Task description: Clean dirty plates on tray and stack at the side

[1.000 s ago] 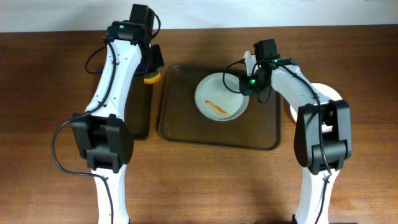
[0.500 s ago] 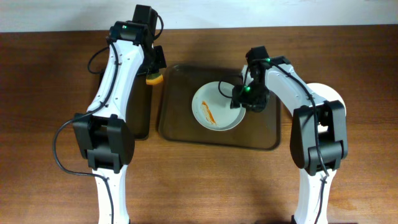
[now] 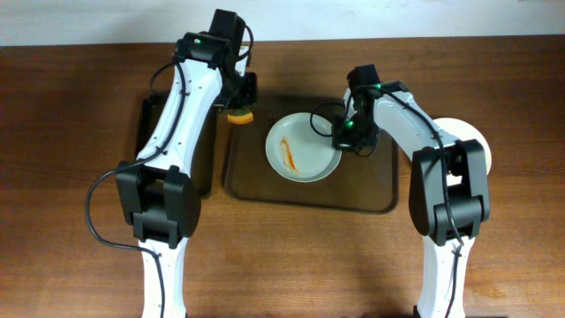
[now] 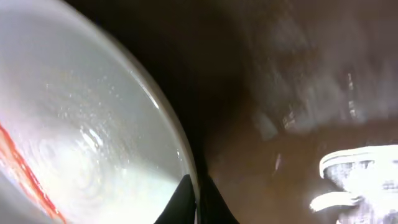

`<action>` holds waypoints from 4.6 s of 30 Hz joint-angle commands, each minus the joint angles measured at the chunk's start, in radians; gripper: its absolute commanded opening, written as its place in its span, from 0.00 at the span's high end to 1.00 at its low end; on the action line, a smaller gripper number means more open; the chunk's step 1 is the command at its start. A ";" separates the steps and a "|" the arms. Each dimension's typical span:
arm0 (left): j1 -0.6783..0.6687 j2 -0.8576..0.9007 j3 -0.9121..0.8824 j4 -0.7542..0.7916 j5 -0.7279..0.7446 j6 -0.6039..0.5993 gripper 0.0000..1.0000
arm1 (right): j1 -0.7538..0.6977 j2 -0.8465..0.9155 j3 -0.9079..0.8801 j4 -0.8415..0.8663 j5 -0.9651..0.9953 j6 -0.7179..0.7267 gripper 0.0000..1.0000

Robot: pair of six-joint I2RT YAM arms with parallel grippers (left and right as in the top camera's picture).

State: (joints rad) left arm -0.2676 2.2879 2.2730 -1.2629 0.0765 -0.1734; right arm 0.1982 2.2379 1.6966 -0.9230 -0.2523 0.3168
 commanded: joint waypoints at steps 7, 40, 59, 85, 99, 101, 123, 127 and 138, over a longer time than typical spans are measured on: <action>-0.075 0.076 0.019 0.032 0.066 0.048 1.00 | -0.064 0.014 0.005 -0.003 -0.193 0.143 0.65; -0.224 0.345 0.019 -0.154 0.121 -0.234 1.00 | -0.061 0.064 0.005 0.143 -0.188 -0.100 0.96; -0.244 0.346 0.019 -0.149 -0.063 -0.417 1.00 | -0.061 0.064 0.005 0.142 -0.188 -0.100 0.96; -0.290 0.347 0.019 0.221 -0.513 -0.423 1.00 | -0.061 0.064 0.005 0.138 -0.188 -0.100 0.96; -0.285 0.347 0.019 0.187 -0.374 -0.433 1.00 | -0.061 0.064 0.005 0.138 -0.188 -0.100 0.96; -0.283 0.347 0.019 0.191 -0.583 -0.433 1.00 | -0.061 0.064 0.005 0.138 -0.188 -0.100 0.96; -0.274 0.347 0.019 -0.143 0.140 -0.385 1.00 | -0.061 0.064 0.005 0.143 -0.185 -0.100 0.96; -0.260 0.347 0.019 -0.045 0.164 -0.284 1.00 | -0.061 0.064 0.005 0.142 -0.185 -0.100 0.96; -0.100 0.309 0.866 -0.417 -0.209 -0.162 1.00 | -0.061 0.044 0.007 0.167 -0.314 -0.130 0.96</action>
State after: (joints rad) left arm -0.3901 2.6614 3.0695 -1.6806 -0.1547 -0.4019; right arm 0.1326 2.2787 1.6981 -0.7761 -0.4664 0.2115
